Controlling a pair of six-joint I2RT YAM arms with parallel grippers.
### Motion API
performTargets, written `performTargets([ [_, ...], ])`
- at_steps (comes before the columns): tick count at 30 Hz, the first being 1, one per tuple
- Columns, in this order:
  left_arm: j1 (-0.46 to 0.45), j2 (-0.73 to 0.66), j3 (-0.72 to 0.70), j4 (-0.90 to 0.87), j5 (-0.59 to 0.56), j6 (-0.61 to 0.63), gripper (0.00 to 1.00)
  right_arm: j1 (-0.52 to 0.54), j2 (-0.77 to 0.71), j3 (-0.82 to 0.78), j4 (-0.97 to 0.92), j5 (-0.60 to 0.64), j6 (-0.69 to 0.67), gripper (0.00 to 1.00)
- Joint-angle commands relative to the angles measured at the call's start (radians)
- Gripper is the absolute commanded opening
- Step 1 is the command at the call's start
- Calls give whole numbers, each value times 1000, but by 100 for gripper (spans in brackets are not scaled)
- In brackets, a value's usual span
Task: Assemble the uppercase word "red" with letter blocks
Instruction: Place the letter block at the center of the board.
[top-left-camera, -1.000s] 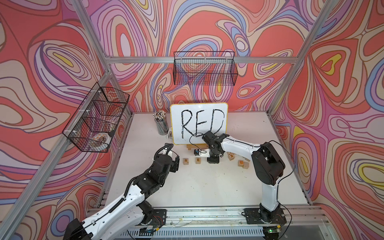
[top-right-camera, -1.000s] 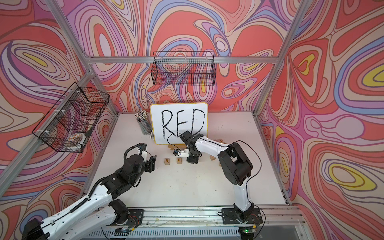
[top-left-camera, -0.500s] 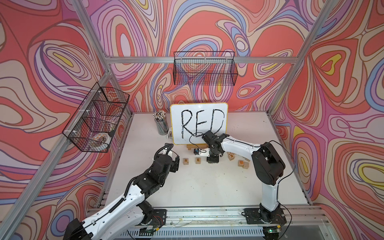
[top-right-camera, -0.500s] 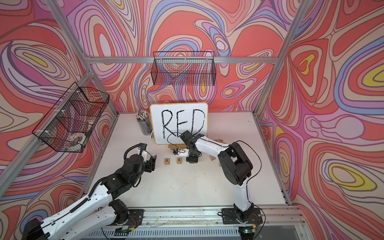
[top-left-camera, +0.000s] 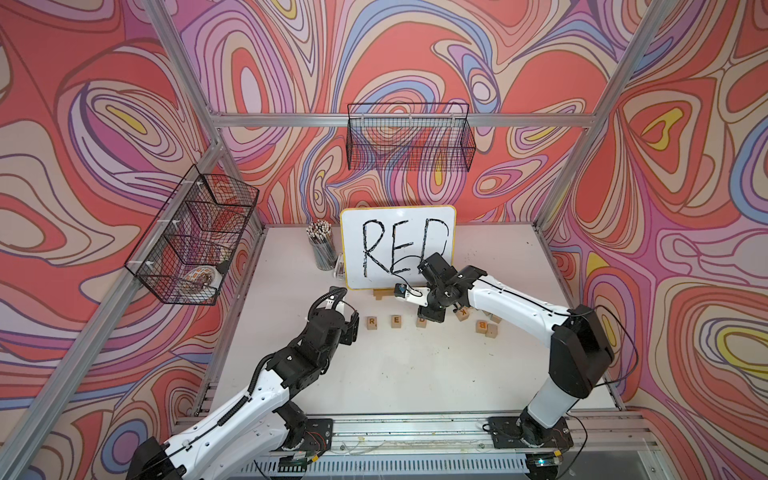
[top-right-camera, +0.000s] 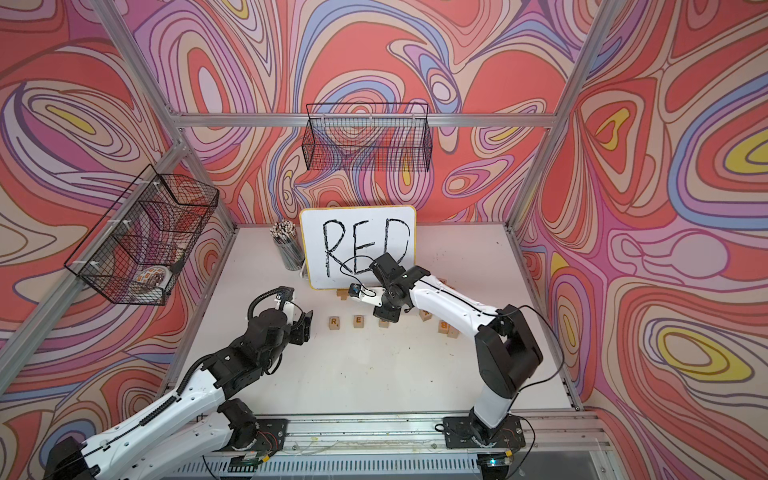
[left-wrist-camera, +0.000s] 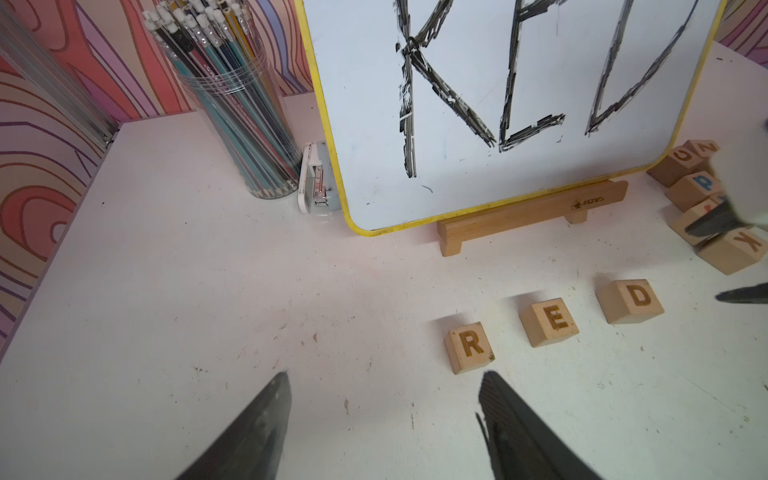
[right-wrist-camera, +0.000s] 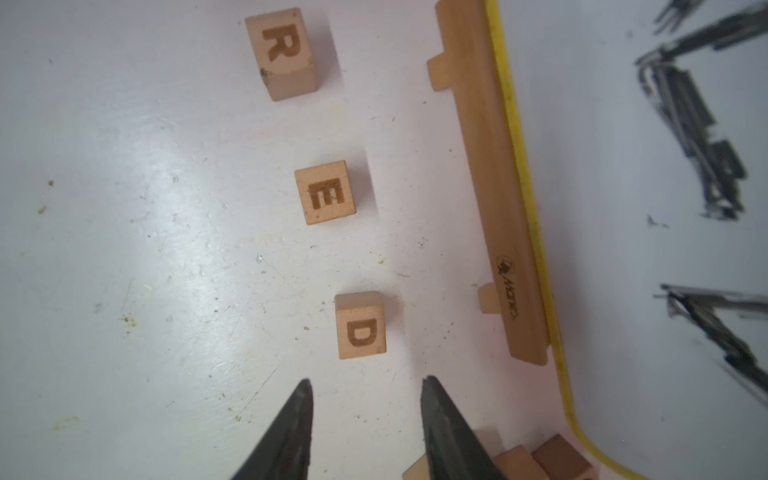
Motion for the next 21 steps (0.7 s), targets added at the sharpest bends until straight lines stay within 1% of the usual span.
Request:
performTargets([
  [1, 5, 6, 13, 8, -13, 5, 75, -4, -21, -28, 85, 19, 344, 48],
  [2, 5, 10, 13, 12, -9, 7, 74, -3, -18, -34, 93, 25, 448, 51],
  [3, 5, 14, 13, 15, -8, 7, 75, -2, -15, -41, 106, 29, 536, 52],
  [4, 6, 20, 13, 19, -3, 7, 75, 2, -11, -57, 127, 20, 654, 51],
  [5, 5, 26, 13, 23, 0, 9, 75, 8, -7, -75, 161, 25, 763, 46],
  [6, 5, 31, 13, 27, 1, 7, 75, 15, -3, -100, 188, 46, 853, 42],
  [7, 6, 36, 15, 28, 4, 8, 75, 20, 9, -120, 203, 57, 953, 42],
  [8, 6, 37, 14, 28, 4, 8, 75, 27, 24, -129, 201, 96, 1029, 43],
  [10, 6, 33, 12, 29, 8, 8, 74, 38, 46, -138, 191, 168, 1133, 42],
  [11, 7, 30, 10, 30, 7, 7, 75, 43, 51, -143, 192, 191, 1181, 42],
  [14, 7, 20, 9, 23, 4, 5, 74, 50, 62, -138, 206, 201, 1261, 42],
  [19, 6, 9, 9, 20, 0, 1, 74, 51, 95, -115, 191, 207, 1313, 44],
  [21, 8, 6, 8, 22, 0, 2, 75, 51, 132, -114, 191, 200, 1332, 44],
])
